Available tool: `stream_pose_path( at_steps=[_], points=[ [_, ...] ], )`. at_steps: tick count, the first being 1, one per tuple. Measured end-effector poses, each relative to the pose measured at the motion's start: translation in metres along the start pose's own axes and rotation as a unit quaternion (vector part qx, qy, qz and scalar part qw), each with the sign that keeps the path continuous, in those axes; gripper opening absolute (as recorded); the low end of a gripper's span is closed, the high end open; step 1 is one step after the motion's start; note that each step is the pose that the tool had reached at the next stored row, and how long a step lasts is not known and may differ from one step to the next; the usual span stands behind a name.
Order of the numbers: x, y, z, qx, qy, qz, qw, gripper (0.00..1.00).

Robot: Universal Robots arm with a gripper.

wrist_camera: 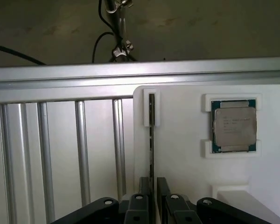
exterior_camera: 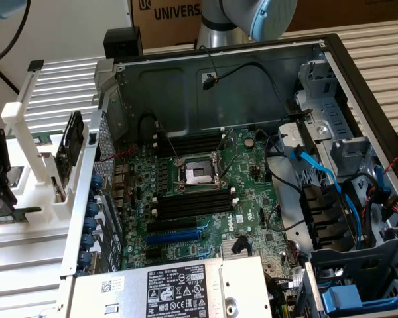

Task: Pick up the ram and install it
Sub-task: 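Pick up the ram and move it above insertion slot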

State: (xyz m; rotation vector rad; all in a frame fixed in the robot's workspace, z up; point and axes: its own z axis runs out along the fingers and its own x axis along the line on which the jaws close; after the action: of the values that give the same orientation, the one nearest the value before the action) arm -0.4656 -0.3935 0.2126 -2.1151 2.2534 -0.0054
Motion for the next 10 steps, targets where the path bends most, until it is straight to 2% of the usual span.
stream_pose_path(
  at_steps=[5, 10],
  points=[
    [-0.0003, 0.0003, 0.0036, 0.0033, -0.0003, -0.002, 1.0000, 0.21],
    [-0.0003, 0.0005, 0.0060, 0.0046, -0.0004, -0.003, 1.0000, 0.21]
  ],
)
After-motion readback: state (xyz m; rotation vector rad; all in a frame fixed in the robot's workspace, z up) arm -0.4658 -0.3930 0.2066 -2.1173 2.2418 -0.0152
